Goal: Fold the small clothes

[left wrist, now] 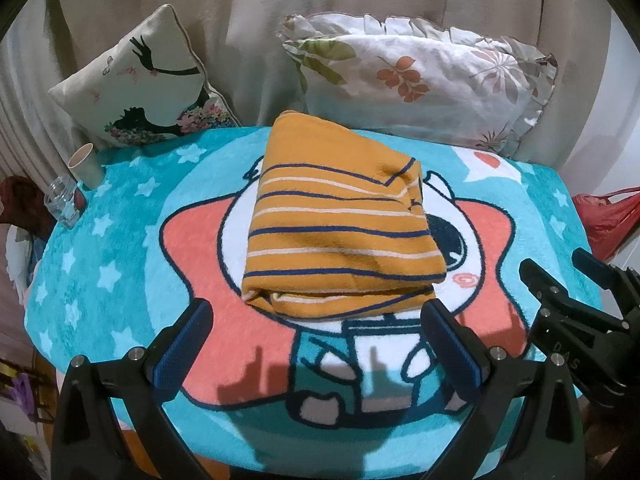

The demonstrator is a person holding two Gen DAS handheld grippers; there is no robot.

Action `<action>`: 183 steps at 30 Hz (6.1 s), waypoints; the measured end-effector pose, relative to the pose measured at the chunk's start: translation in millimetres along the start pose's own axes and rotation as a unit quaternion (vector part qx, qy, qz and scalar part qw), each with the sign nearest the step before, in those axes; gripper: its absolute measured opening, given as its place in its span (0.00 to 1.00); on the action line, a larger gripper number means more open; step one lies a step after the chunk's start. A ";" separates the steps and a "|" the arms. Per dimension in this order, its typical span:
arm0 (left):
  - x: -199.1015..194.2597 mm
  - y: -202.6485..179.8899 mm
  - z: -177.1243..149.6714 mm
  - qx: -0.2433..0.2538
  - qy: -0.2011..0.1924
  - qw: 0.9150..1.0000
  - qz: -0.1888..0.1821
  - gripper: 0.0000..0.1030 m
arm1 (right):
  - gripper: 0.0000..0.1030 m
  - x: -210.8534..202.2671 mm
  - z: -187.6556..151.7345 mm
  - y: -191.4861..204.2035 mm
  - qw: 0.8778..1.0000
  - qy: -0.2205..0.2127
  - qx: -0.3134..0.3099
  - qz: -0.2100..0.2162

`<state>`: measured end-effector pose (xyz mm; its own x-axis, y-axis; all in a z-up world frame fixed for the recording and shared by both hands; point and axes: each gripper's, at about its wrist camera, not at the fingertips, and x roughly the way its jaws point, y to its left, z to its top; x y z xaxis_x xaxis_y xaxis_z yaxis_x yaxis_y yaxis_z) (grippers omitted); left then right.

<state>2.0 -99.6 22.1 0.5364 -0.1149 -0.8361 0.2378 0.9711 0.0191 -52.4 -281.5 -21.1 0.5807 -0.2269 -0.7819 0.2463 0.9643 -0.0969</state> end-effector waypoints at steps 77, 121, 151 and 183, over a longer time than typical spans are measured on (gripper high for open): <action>3.2 -32.0 -10.0 0.036 0.006 0.998 0.042 1.00 | 0.79 16.2 -11.6 -2.4 0.999 0.027 -0.015 0.023; -13.7 78.2 53.4 0.047 -0.171 0.975 -0.136 1.00 | 0.80 39.5 34.2 76.4 0.995 0.094 0.012 -0.007; 50.5 79.8 29.5 0.009 0.006 0.996 -0.092 1.00 | 0.80 29.7 27.7 91.0 0.995 0.097 -0.005 -0.017; 22.5 67.6 -6.0 -0.049 0.005 0.995 -0.084 1.00 | 0.81 6.8 3.5 86.7 0.995 0.074 -0.062 0.013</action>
<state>25.3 -35.3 1.3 0.4878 -0.2755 -0.8283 0.2427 0.9543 -0.1745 -24.3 -199.9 -32.6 0.4618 -0.1886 -0.8667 0.1304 0.9810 -0.1440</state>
